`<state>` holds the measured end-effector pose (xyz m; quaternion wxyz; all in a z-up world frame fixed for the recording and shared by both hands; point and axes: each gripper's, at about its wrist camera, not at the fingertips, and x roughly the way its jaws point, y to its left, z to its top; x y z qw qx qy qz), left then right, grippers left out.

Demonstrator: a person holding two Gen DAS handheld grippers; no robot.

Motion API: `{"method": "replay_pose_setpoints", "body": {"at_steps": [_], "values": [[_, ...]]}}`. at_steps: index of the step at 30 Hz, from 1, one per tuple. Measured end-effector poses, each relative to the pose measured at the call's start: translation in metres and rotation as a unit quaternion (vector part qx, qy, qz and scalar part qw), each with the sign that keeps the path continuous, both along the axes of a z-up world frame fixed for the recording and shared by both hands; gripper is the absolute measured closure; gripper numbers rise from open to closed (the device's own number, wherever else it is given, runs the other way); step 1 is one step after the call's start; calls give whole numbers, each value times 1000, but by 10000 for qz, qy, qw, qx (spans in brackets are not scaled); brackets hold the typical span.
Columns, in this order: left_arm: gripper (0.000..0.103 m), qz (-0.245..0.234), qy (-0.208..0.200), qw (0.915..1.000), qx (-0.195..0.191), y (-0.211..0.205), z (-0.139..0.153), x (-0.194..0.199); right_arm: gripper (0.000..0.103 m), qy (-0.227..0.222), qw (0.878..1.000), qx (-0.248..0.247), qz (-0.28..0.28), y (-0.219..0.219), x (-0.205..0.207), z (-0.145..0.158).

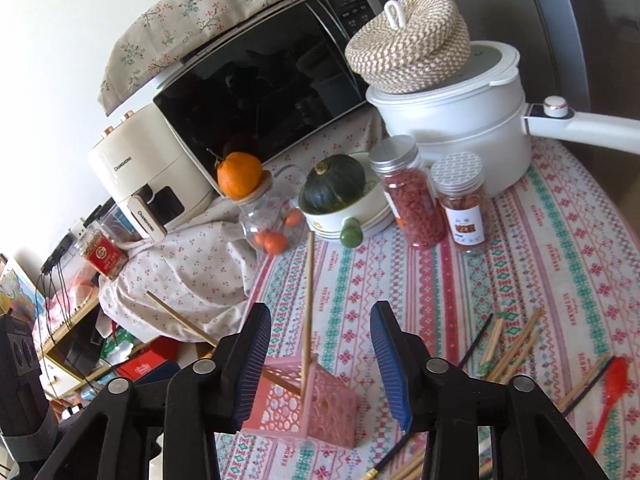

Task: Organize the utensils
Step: 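Carry both chopsticks over the pink basket and open both tools to drop them in, then grasp a paper-wrapped chopstick with the left tool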

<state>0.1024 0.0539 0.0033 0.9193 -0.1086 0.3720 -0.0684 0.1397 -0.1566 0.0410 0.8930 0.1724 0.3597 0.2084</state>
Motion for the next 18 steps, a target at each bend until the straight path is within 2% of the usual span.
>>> {"method": "replay_pose_setpoints", "body": {"at_steps": [2, 5, 9, 14, 18], "values": [[14, -45, -5, 9998, 183, -10, 1, -8, 46, 62, 9999, -135, -88, -13, -5, -2], [10, -221, -88, 9987, 445, -28, 3, -21, 38, 213, 9987, -343, -296, -35, -11, -9], [1, -506, -88, 9966, 641, -50, 0, -33, 30, 337, 9949, -821, -481, -60, -19, -19], [0, -904, 193, 9923, 826, -84, -15, -36, 22, 487, 9871, -1363, -682, -93, -31, -34], [0, -1136, 611, 9854, 1110, -117, -32, -26, 21, 842, 9796, -1607, -862, -120, -33, -48]]}}
